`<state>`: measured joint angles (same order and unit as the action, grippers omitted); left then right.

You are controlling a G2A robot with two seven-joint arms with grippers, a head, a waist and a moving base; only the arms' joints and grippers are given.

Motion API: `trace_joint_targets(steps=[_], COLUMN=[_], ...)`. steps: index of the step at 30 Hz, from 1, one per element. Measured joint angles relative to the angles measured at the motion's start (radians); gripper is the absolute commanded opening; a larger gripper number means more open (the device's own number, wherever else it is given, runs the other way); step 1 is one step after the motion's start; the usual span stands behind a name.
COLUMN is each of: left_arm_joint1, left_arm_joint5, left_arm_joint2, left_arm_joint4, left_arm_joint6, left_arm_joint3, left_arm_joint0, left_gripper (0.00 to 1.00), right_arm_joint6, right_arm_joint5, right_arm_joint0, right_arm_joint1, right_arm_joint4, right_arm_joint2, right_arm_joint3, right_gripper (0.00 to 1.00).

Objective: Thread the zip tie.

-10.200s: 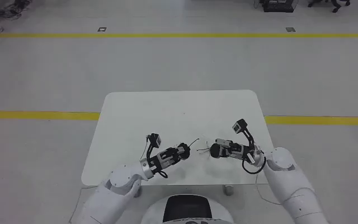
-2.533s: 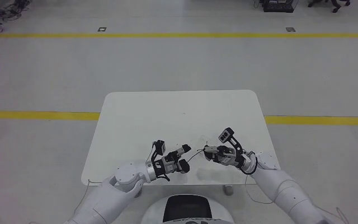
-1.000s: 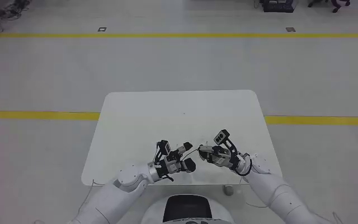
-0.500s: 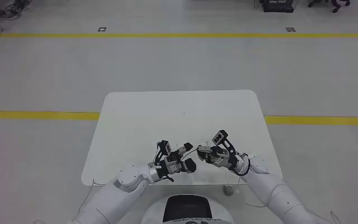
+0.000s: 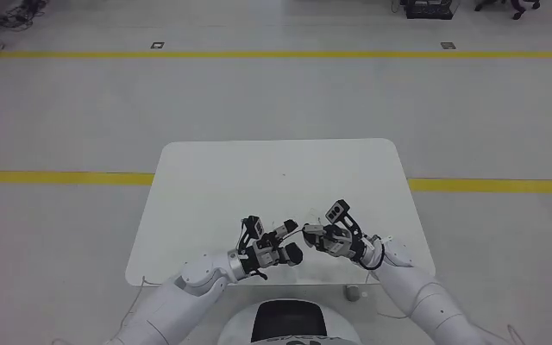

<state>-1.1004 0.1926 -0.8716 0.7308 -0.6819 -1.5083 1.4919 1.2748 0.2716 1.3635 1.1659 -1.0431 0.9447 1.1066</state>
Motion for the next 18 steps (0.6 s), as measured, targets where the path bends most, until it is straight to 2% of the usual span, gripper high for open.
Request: trace_joint_targets(steps=[3,8,12,18], left_arm_joint1=[0.000,0.000,0.000,0.000], left_arm_joint5=[-0.001,-0.002,-0.003,-0.004], left_arm_joint2=[0.000,0.001,0.002,0.005], left_arm_joint4=[0.002,0.004,-0.001,-0.007], left_arm_joint6=[-0.001,-0.002,0.001,0.002], left_arm_joint3=[0.001,0.003,0.005,0.007], left_arm_joint0=[-0.001,-0.003,-0.006,-0.008], left_gripper=[0.91,0.84,0.84,0.73], right_arm_joint6=[-0.002,-0.003,-0.004,0.002], right_arm_joint5=[-0.003,-0.006,-0.005,-0.011], right_arm_joint0=[-0.001,-0.002,-0.001,-0.002], right_arm_joint1=[0.002,0.006,0.008,0.010], right_arm_joint4=[0.005,0.015,0.022,0.037], right_arm_joint2=[0.001,0.005,0.012,0.021], right_arm_joint3=[-0.004,-0.013,-0.019,-0.027], right_gripper=[0.00,0.00,0.00,0.00])
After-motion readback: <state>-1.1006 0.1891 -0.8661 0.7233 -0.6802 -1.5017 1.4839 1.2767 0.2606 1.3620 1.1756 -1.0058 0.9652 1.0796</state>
